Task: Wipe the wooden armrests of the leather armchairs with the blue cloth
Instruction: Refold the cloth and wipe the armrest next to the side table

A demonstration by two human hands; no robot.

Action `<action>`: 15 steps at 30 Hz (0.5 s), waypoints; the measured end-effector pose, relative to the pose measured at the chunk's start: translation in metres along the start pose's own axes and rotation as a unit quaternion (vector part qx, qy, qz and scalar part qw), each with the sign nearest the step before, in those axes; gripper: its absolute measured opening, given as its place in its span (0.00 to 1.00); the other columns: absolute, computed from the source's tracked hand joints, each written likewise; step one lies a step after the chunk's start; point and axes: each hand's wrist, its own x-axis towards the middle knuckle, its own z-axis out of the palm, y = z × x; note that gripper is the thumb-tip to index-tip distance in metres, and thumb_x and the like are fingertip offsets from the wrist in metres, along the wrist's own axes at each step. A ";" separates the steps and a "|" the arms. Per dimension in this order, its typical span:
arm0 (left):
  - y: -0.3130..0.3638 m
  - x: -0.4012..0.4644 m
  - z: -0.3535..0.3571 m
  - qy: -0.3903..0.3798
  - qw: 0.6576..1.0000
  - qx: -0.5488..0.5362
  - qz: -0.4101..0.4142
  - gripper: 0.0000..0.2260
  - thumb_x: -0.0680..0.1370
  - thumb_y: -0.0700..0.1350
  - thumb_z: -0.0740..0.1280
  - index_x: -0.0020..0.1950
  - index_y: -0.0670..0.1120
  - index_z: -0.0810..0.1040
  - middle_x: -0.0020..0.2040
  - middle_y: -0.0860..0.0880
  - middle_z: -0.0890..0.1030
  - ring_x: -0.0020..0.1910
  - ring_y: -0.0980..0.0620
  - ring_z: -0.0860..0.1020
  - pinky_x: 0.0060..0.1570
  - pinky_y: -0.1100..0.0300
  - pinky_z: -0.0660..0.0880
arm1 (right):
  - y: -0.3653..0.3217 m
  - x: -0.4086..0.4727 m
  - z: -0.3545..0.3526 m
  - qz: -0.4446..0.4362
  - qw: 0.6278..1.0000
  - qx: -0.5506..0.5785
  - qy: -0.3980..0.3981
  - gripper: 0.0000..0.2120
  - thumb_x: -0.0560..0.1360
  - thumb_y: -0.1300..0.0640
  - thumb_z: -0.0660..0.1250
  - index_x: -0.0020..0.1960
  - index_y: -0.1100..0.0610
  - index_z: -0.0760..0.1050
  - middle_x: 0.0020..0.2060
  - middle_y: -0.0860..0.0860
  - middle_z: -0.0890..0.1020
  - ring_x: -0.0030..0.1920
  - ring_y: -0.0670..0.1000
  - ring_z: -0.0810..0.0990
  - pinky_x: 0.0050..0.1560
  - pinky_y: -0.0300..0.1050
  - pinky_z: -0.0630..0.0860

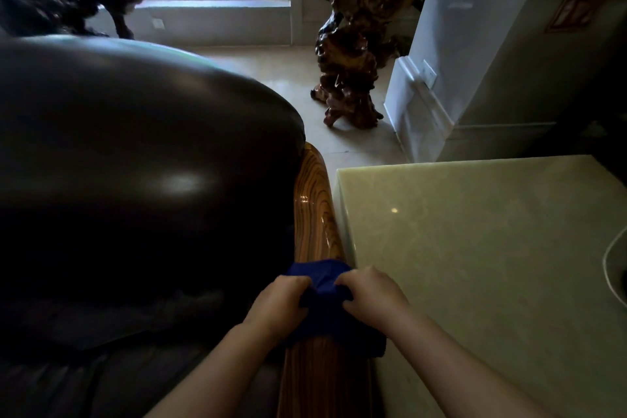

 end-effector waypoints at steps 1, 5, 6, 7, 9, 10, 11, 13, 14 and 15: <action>0.002 -0.007 -0.006 -0.003 1.000 -0.021 -0.014 0.10 0.72 0.40 0.66 0.52 0.47 0.78 0.52 0.49 0.80 0.51 0.52 0.78 0.52 0.58 0.76 | -0.006 -0.008 -0.008 0.004 1.000 -0.005 -0.011 0.15 0.71 0.55 0.64 0.56 0.47 0.76 0.51 0.51 0.81 0.50 0.53 0.80 0.47 0.46 0.75; 0.016 -0.028 -0.053 0.000 0.997 -0.071 -0.041 0.09 0.69 0.42 0.71 0.45 0.54 0.79 0.43 0.55 0.79 0.45 0.58 0.79 0.40 0.68 0.73 | -0.034 -0.032 -0.065 0.014 0.999 0.021 -0.028 0.16 0.69 0.51 0.66 0.57 0.45 0.76 0.52 0.48 0.81 0.51 0.51 0.79 0.47 0.47 0.76; 0.024 -0.033 -0.071 0.000 0.996 -0.081 -0.039 0.09 0.68 0.43 0.72 0.43 0.56 0.78 0.42 0.55 0.79 0.43 0.59 0.79 0.39 0.68 0.73 | -0.041 -0.039 -0.085 0.007 0.999 0.039 -0.028 0.17 0.69 0.51 0.67 0.57 0.45 0.76 0.52 0.47 0.81 0.50 0.50 0.79 0.47 0.47 0.76; 0.033 -0.040 -0.091 0.005 0.996 -0.084 -0.034 0.10 0.67 0.44 0.72 0.41 0.58 0.77 0.41 0.54 0.80 0.42 0.59 0.79 0.39 0.67 0.74 | -0.049 -0.048 -0.108 -0.003 0.998 0.055 -0.026 0.17 0.68 0.52 0.67 0.57 0.46 0.77 0.52 0.47 0.81 0.49 0.49 0.79 0.47 0.47 0.77; 0.053 -0.053 -0.133 0.024 0.997 -0.075 -0.018 0.10 0.65 0.44 0.73 0.38 0.59 0.77 0.39 0.55 0.80 0.39 0.60 0.79 0.37 0.68 0.73 | -0.067 -0.064 -0.153 -0.026 0.996 0.081 -0.016 0.16 0.68 0.53 0.69 0.56 0.47 0.78 0.50 0.49 0.83 0.45 0.48 0.80 0.47 0.46 0.78; 0.065 -0.061 -0.155 0.035 0.997 -0.073 -0.009 0.10 0.65 0.44 0.73 0.38 0.59 0.77 0.37 0.55 0.80 0.38 0.61 0.78 0.36 0.69 0.72 | -0.076 -0.071 -0.176 -0.040 0.995 0.094 -0.012 0.16 0.68 0.54 0.70 0.56 0.48 0.79 0.50 0.50 0.83 0.45 0.48 0.80 0.47 0.46 0.79; 0.078 -0.072 -0.179 0.047 0.996 -0.075 -0.001 0.10 0.65 0.43 0.73 0.38 0.58 0.78 0.36 0.56 0.80 0.37 0.61 0.78 0.35 0.70 0.71 | -0.087 -0.079 -0.202 -0.054 0.993 0.108 -0.009 0.16 0.68 0.55 0.70 0.56 0.50 0.79 0.49 0.51 0.83 0.45 0.48 0.81 0.49 0.47 0.79; 0.103 -0.096 -0.226 0.071 0.994 -0.083 0.014 0.10 0.65 0.42 0.73 0.39 0.57 0.78 0.36 0.56 0.80 0.37 0.61 0.78 0.37 0.68 0.72 | -0.111 -0.095 -0.249 -0.081 0.989 0.125 -0.006 0.16 0.68 0.57 0.71 0.56 0.52 0.79 0.49 0.54 0.83 0.46 0.50 0.82 0.51 0.49 0.80; 0.114 -0.110 -0.250 0.082 0.992 -0.089 0.020 0.10 0.65 0.41 0.72 0.40 0.56 0.79 0.38 0.56 0.81 0.38 0.59 0.78 0.39 0.66 0.74 | -0.125 -0.103 -0.273 -0.095 0.987 0.127 -0.003 0.16 0.68 0.57 0.71 0.55 0.52 0.79 0.48 0.54 0.83 0.47 0.51 0.82 0.51 0.50 0.80; 0.124 -0.124 -0.273 0.092 0.991 -0.097 0.029 0.10 0.65 0.39 0.72 0.42 0.53 0.80 0.39 0.54 0.81 0.40 0.57 0.78 0.42 0.64 0.75 | -0.140 -0.110 -0.295 -0.109 0.986 0.127 0.001 0.16 0.68 0.58 0.71 0.55 0.53 0.79 0.48 0.55 0.83 0.46 0.51 0.82 0.51 0.50 0.80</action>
